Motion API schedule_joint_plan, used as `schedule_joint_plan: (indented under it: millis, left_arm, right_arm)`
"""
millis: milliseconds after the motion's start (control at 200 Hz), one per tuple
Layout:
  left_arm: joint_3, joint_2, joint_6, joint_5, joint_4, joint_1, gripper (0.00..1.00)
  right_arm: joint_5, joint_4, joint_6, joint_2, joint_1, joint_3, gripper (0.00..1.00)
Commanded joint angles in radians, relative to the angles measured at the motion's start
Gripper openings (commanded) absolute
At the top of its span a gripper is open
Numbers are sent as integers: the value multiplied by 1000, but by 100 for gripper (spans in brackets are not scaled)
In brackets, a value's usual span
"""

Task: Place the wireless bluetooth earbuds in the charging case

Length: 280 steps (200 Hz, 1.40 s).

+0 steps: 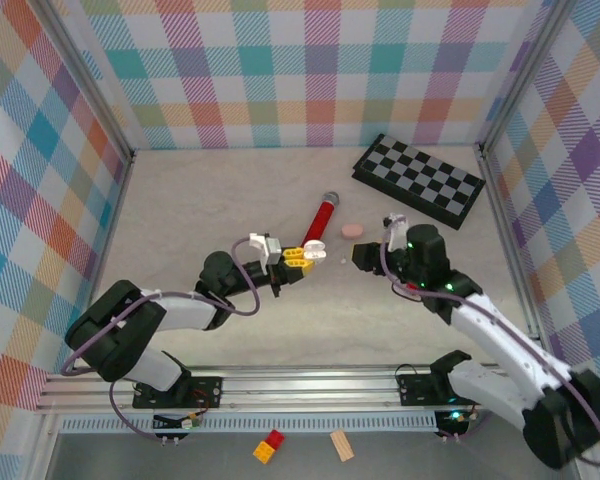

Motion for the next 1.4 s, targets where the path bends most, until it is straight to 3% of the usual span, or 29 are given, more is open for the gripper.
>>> schedule_joint_plan:
  millis: [0, 290, 510, 680, 1140, 1395]
  left_arm:
    - [-43, -67, 54, -50, 47, -2, 0]
    - [-108, -121, 44, -87, 46, 7, 0]
    - [-102, -121, 45, -86, 45, 24, 0]
    - [-100, -114, 42, -83, 45, 34, 0]
    - [-111, -148, 30, -37, 45, 148, 0]
    - [-104, -132, 31, -10, 46, 165, 0]
  right_arm:
    - [44, -89, 59, 166, -4, 118, 58]
    - [-21, -93, 110, 576, -11, 314, 55]
    - [-1, -82, 119, 730, -28, 350, 52]
    - [-17, -68, 117, 753, -29, 329, 52]
    - [-245, -38, 83, 722, -27, 296, 52]
    - [-98, -163, -20, 700, -28, 372, 54]
